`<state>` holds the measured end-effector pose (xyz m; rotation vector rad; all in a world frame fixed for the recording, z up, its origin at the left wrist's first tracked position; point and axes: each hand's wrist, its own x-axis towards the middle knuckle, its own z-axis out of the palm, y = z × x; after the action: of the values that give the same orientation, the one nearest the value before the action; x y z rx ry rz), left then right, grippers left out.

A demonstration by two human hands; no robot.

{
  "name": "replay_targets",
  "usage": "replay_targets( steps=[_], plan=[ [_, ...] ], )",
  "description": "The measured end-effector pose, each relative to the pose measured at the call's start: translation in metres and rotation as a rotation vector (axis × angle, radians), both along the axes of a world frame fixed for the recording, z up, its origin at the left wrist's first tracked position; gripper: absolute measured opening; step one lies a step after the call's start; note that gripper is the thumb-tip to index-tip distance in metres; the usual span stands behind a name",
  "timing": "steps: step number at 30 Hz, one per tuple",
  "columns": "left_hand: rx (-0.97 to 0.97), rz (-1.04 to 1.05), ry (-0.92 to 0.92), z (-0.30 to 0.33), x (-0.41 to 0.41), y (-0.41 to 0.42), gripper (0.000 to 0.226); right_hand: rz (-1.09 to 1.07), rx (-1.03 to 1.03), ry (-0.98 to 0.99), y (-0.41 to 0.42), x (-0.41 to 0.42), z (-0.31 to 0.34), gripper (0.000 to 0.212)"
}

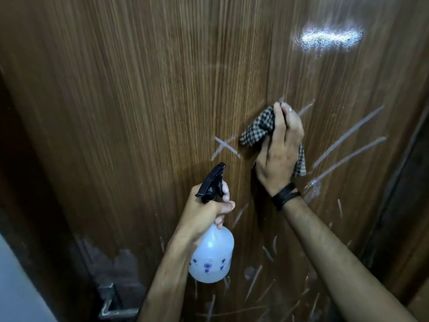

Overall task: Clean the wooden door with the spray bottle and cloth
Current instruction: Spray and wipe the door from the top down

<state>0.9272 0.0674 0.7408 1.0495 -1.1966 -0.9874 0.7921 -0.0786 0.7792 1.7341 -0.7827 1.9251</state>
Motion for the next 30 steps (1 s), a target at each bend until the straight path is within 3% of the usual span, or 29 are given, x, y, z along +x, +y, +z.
replay_targets(
  steps=[3,8,11,15,17,20,25,27,30],
  plan=[
    [-0.026,0.003,0.023,0.003,0.006,0.003,0.027,-0.011,-0.034,0.122,0.002,0.018,0.010,0.056],
    [-0.046,0.020,0.041,0.002,0.015,0.011,0.026,-0.038,-0.092,0.500,0.013,0.033,-0.073,0.061],
    [-0.033,0.017,0.025,0.000,0.020,0.018,0.026,-0.031,-0.049,0.462,0.009,0.021,-0.086,0.068],
    [-0.039,-0.003,-0.003,0.002,0.028,0.025,0.027,-0.007,0.013,0.090,0.005,0.020,-0.021,0.059],
    [-0.055,-0.005,-0.002,0.005,0.032,0.027,0.026,0.004,-0.011,0.039,0.006,0.027,0.014,0.056],
    [-0.084,-0.008,0.005,0.009,0.038,0.029,0.026,-0.009,-0.055,0.185,0.011,0.045,0.028,0.061],
    [-0.084,0.004,0.069,0.011,0.043,0.033,0.026,-0.003,-0.134,0.559,0.021,0.056,-0.048,0.052],
    [-0.071,-0.011,0.056,0.010,0.044,0.034,0.025,-0.016,-0.109,0.570,0.021,0.046,-0.076,0.048],
    [-0.057,-0.057,0.011,0.009,0.040,0.031,0.028,0.006,-0.003,0.426,0.020,0.027,-0.082,0.053]
  ],
)
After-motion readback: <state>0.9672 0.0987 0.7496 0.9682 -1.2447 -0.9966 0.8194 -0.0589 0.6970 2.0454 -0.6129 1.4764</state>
